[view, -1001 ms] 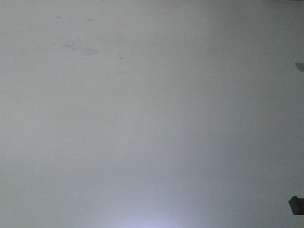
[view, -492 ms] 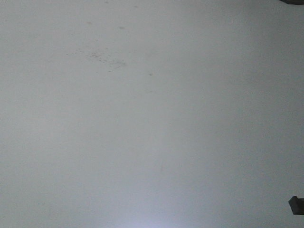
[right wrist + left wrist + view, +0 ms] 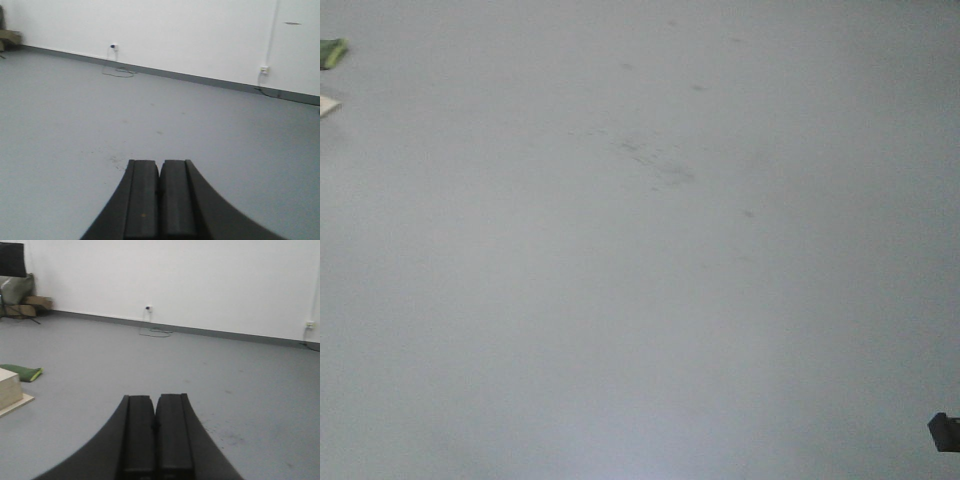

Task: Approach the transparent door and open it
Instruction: 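Drive the base up to the white-framed glass sliding door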

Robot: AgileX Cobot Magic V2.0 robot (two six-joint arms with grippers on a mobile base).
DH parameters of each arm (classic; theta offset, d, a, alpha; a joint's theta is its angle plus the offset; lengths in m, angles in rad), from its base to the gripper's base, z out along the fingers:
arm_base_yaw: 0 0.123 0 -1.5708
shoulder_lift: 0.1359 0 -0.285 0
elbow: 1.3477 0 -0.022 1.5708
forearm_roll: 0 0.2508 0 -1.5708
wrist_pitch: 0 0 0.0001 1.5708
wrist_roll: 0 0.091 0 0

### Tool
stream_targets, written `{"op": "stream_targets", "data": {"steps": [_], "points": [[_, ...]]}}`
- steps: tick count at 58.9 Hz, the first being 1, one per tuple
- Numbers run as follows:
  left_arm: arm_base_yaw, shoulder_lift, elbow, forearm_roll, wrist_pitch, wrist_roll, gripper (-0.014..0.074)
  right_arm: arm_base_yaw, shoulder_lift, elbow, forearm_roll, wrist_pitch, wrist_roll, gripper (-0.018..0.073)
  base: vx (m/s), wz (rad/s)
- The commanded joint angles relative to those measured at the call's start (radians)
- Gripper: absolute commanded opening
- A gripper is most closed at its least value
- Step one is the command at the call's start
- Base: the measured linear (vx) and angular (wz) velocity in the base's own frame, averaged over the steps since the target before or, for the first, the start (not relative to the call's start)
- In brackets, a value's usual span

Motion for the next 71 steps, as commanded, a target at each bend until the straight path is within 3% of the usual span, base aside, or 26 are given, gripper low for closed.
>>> {"op": "stream_targets", "data": {"steps": [1, 71], "points": [[-0.004, 0.009, 0.03, -0.01, -0.082, 0.001, -0.0006, -0.007, -0.014, 0.014, -0.001, -0.083, -0.002, -0.0008, 0.57, 0.71], [-0.004, 0.009, 0.03, -0.01, -0.082, 0.001, -0.0006, -0.007, -0.014, 0.014, -0.001, -0.083, -0.002, -0.0008, 0.56, 0.67]]}}
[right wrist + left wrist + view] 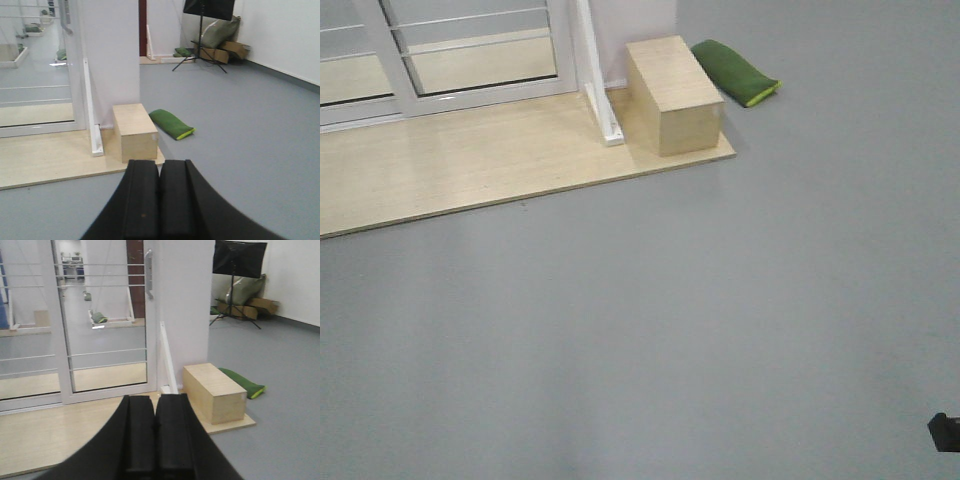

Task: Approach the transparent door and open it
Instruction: 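Drive the base up to the white-framed glass sliding door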

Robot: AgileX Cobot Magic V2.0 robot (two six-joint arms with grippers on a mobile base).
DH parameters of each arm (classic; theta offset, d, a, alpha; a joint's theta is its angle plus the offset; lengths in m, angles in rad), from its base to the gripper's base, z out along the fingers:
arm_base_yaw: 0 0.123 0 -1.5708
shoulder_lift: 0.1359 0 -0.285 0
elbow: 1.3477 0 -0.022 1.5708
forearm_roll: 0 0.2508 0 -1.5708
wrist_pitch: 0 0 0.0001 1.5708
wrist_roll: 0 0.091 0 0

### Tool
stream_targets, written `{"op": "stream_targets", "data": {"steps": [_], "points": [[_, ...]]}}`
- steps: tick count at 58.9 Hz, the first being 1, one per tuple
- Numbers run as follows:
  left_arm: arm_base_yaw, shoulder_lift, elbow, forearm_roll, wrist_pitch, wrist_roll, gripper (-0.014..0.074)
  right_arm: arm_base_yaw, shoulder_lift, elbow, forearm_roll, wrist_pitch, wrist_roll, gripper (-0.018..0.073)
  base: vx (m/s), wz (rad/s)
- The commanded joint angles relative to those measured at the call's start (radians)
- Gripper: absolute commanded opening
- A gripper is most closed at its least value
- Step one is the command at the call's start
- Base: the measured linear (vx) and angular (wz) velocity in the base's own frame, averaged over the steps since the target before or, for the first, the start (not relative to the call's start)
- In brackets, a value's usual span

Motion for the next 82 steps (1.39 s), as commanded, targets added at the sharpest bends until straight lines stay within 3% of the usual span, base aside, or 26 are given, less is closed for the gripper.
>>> {"op": "stream_targets", "data": {"steps": [1, 37, 82], "points": [[-0.004, 0.009, 0.03, -0.01, -0.082, 0.001, -0.0006, -0.007, -0.014, 0.014, -0.001, -0.083, -0.002, -0.0008, 0.56, 0.53], [-0.004, 0.009, 0.03, -0.01, -0.082, 0.001, -0.0006, -0.007, -0.014, 0.014, -0.001, -0.083, -0.002, -0.0008, 0.58, 0.39], [-0.004, 0.009, 0.03, -0.01, -0.082, 0.001, -0.0006, -0.007, -0.014, 0.014, -0.001, -0.083, -0.002, -0.0008, 0.57, 0.03]]}}
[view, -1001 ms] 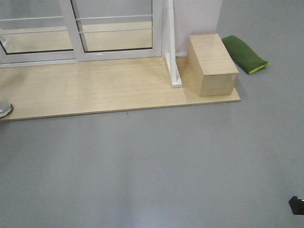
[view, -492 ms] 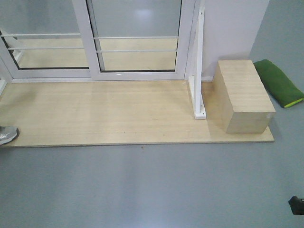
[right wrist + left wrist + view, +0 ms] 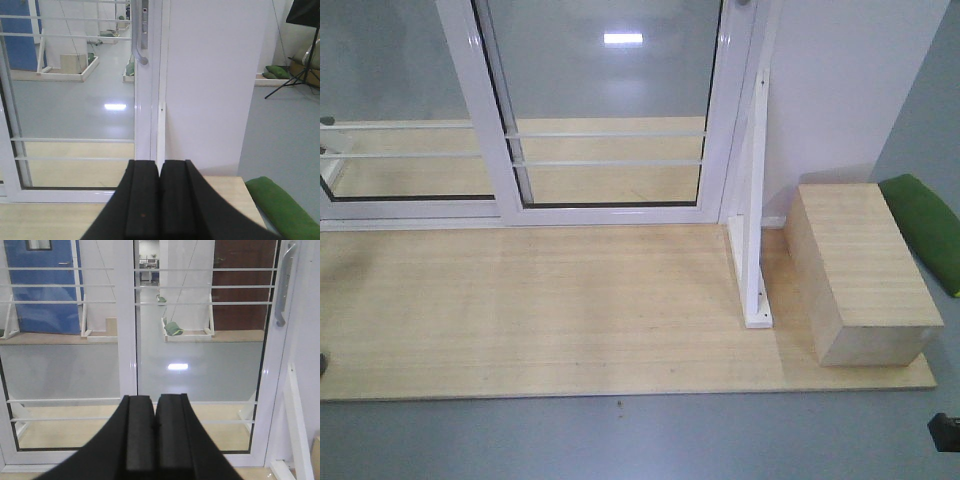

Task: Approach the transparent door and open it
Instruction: 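Drive the base up to the white-framed glass sliding door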

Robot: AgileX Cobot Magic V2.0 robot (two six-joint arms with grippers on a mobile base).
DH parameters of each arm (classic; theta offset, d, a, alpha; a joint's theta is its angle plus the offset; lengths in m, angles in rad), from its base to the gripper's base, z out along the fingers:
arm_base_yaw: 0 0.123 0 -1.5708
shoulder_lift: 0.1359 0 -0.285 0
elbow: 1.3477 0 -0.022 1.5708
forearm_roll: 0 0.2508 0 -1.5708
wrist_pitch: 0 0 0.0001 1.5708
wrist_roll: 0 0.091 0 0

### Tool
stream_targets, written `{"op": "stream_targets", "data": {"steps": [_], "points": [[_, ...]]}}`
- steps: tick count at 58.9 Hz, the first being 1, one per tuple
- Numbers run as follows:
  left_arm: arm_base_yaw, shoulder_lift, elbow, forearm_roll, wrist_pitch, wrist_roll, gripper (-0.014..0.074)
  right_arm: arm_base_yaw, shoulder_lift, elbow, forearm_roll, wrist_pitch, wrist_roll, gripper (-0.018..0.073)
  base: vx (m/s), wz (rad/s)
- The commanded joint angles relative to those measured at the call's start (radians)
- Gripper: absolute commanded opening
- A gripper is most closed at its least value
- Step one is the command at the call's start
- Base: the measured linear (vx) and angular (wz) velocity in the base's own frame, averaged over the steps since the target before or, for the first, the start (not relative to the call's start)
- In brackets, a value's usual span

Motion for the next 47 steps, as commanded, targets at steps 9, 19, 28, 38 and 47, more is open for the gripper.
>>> {"op": "stream_targets", "data": {"steps": [9, 19, 28, 38, 47], "points": [[-0.004, 0.009, 0.03, -0.01, -0.082, 0.001, -0.0006, -0.007, -0.014, 0.014, -0.001, -0.083, -0.002, -0.0008, 0.52, 0.01], [-0.004, 0.009, 0.03, -0.01, -0.082, 0.001, -0.0006, -0.007, -0.014, 0.014, -0.001, -0.083, -0.002, -0.0008, 0.5, 0.0], [-0.004, 0.009, 0.03, -0.01, -0.082, 0.001, -0.0006, -0.007, -0.014, 0.014, -0.001, -0.083, -0.002, -0.0008, 0.46, -0.01], [-0.004, 0.009, 0.03, -0.01, -0.082, 0.001, -0.0006, -0.007, -0.014, 0.014, -0.001, -0.083, -0.002, -0.0008, 0.43, -0.02], [-0.004, 0.009, 0.03, -0.01, -0.082, 0.001, -0.0006, -0.007, -0.014, 0.014, -0.001, -0.083, -0.002, -0.0008, 0.39, -0.01]]}}
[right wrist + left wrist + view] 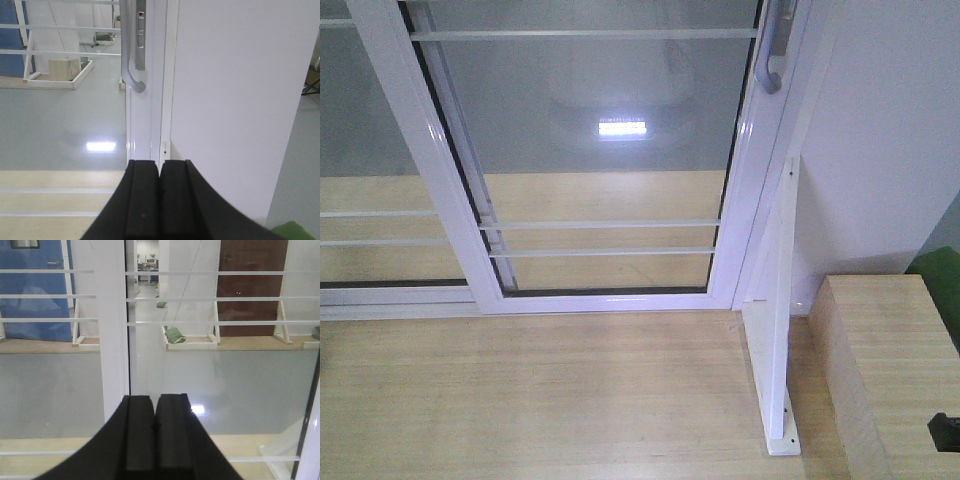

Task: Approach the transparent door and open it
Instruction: 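Drive the base up to the white-framed glass sliding door, then raise the right gripper toward the silver door handle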

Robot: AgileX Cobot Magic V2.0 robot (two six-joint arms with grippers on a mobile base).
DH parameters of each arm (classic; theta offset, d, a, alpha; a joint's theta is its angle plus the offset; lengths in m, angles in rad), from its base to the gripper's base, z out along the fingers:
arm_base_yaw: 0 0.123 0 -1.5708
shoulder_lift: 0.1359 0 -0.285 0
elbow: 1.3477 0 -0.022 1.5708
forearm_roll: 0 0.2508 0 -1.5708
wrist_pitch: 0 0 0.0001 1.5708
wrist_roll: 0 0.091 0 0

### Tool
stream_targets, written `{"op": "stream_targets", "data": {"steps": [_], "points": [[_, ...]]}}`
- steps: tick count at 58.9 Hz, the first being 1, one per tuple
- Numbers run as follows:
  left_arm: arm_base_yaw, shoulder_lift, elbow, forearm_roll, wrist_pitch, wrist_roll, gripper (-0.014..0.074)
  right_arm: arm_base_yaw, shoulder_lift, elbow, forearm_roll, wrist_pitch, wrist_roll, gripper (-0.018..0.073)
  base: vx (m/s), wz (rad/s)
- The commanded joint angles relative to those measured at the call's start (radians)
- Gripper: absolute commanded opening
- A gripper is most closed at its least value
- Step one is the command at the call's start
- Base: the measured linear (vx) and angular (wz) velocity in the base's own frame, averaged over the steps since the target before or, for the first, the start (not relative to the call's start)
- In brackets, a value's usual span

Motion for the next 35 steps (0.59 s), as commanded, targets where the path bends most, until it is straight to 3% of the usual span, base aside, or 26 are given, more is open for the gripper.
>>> {"op": "stream_targets", "data": {"steps": [1, 35], "points": [[-0.004, 0.009, 0.03, -0.01, -0.082, 0.001, -0.0006, -0.007, -0.014, 0.014, -0.001, -0.083, -0.002, -0.0008, 0.36, 0.01], [-0.004, 0.009, 0.03, -0.01, -0.082, 0.001, -0.0006, -0.007, -0.014, 0.014, -0.001, -0.083, -0.002, -0.0008, 0.26, 0.01]]}}
